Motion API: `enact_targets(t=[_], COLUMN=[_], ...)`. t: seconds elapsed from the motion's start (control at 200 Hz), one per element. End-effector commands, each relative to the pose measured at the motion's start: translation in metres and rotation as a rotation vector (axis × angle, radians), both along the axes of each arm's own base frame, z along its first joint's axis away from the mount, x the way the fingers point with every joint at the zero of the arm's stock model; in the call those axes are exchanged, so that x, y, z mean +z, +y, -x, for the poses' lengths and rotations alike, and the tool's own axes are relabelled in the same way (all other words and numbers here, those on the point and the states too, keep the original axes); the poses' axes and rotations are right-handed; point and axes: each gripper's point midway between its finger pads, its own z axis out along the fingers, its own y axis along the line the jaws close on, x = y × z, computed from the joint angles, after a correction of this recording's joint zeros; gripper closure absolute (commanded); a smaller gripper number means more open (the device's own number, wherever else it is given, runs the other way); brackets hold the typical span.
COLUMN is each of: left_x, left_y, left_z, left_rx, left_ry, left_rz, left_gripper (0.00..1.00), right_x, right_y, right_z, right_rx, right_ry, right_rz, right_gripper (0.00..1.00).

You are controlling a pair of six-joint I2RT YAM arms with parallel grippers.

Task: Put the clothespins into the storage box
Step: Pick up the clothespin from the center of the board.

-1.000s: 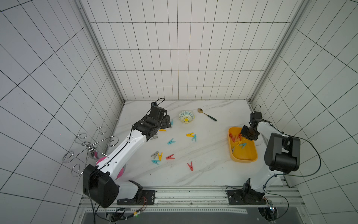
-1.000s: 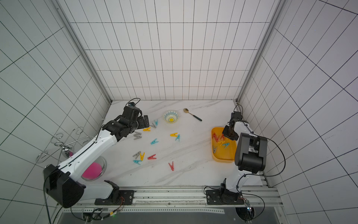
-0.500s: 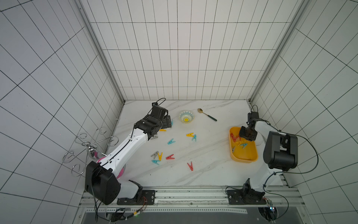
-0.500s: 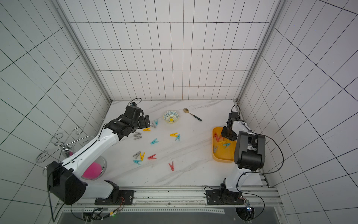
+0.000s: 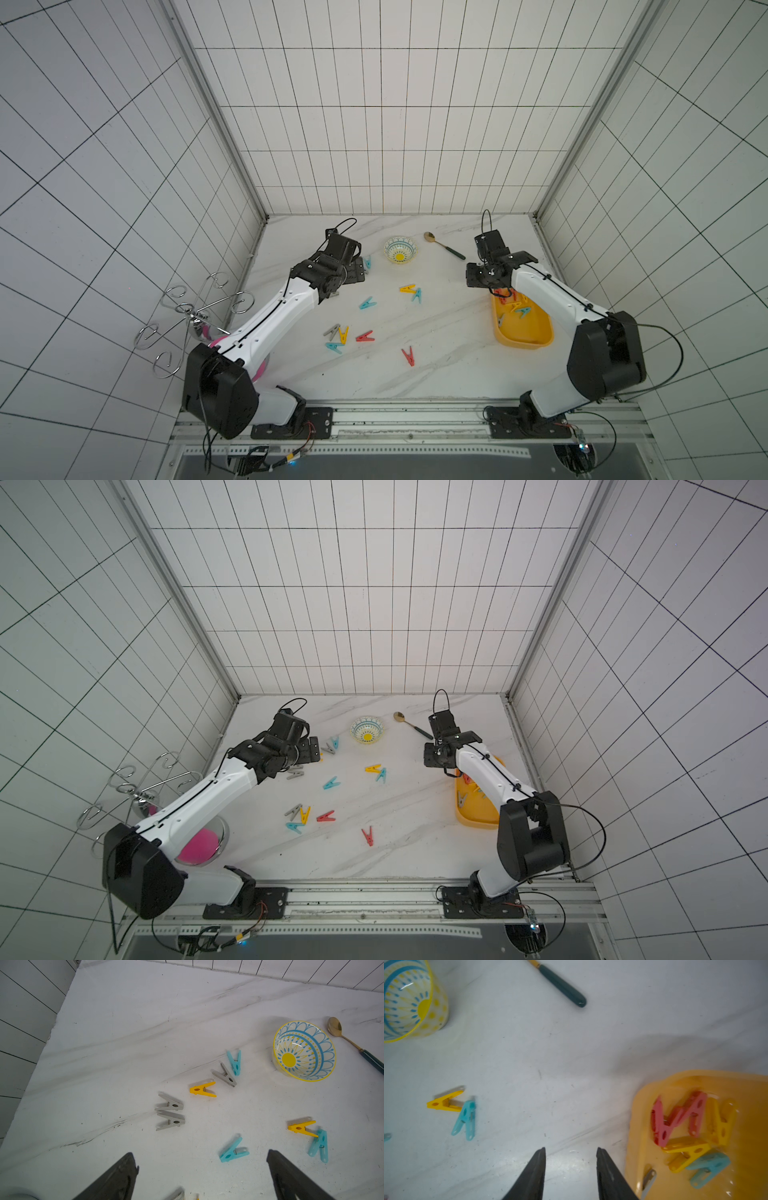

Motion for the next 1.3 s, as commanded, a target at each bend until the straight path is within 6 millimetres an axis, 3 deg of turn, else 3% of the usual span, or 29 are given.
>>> enact_targets(t=[0.0,0.185,0.355,0.874,1.134,1.294], left_x=[0.006,0.008,0.011,0.019,0.028,0.035], left_y=[0.006,0.007,0.009,-0.001,0.001,0.004], left_z=[0.002,0.003,0.005,0.007,0.007,0.008], left_rx=[0.036,0.051,0.055,0.011,0.009,0.012], left_ry=[-0.022,-0.013,-0.012,-0.02,-0.047,-0.072], left_rz=[0.004,0.007,0.007,0.055,0.052,0.043], left_gripper=[0.01,0.01,0.01,0.02,0.02,0.02], right_x=[-0.022,-0.048,-0.069,-0.102,-0.093,-0.1], right_y=[0.044,0.101,0.124,0.14,0.146,0.14], right_z=[0.016,0.019,0.02,0.021,0.016,0.013], right_rx=[0.048,0.122,0.129,0.121,0.093,0.069], right_ry=[0.046,0.081,0.104,0.165,0.152,0.185], right_rz=[-0.032,-0.022,-0.034,-0.025,-0.044,0.007], right_gripper=[0.56,0.56,0.56,0.62,0.62,0.68])
